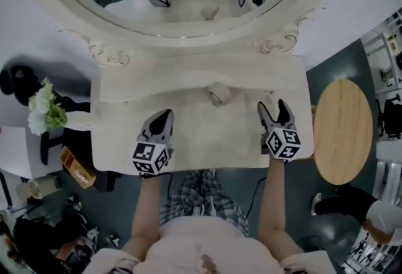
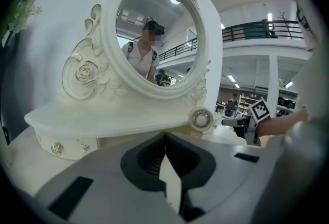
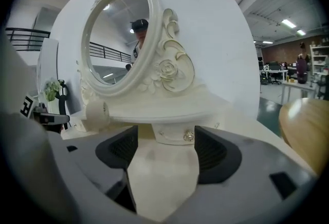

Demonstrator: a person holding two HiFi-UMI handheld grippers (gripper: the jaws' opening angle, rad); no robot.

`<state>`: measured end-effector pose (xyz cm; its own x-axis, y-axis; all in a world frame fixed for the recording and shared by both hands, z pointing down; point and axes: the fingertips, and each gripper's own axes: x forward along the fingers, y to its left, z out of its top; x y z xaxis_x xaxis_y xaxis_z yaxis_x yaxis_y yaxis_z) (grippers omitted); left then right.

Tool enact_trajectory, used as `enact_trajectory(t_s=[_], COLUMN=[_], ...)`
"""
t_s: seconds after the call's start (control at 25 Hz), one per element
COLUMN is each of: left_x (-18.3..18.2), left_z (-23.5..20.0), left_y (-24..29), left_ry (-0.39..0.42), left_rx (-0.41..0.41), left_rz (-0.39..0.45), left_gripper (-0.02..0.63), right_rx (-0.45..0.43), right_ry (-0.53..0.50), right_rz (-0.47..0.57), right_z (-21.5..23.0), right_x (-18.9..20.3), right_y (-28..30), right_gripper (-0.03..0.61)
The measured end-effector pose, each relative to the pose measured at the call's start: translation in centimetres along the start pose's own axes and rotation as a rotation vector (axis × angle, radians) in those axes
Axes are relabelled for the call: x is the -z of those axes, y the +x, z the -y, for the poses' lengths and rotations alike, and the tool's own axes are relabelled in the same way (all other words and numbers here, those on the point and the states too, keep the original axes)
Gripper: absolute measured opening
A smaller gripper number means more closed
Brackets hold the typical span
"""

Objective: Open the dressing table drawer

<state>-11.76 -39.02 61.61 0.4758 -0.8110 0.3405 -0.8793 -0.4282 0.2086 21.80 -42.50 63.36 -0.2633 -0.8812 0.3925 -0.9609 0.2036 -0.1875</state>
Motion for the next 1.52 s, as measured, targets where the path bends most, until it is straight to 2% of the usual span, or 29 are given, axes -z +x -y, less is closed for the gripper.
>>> enact_trajectory(t_s=[0.28, 0.56, 0.8, 1.52], left_x=[0.2, 0.1, -0.1, -0.7], left_z=[0.1, -0.1, 0.0, 1.1], left_y=[0.5, 0.2, -0.3, -1.8], left_ry=[-0.008, -0.006, -0.004, 0.0], left_rx=[-0.013, -0.033, -0.047, -0.049], left_rz=[-0.005, -0.005, -0.001, 0.015], left_gripper=[0.026, 0.026, 0.026, 0.026], right_rx=[0.08, 0.087, 0.094, 0.109], right_ry=[-0.038, -0.031, -0.025, -0.013], right_rz=[-0.083, -0.141, -0.152, -0.165], right_z=[3.6, 4.5, 4.8, 4.4], right_x=[1.8, 2.5, 2.9, 4.0], right_y=[2.2, 4.4, 4.8, 1.9], right_gripper=[0.27, 0.216, 0.117, 0.109])
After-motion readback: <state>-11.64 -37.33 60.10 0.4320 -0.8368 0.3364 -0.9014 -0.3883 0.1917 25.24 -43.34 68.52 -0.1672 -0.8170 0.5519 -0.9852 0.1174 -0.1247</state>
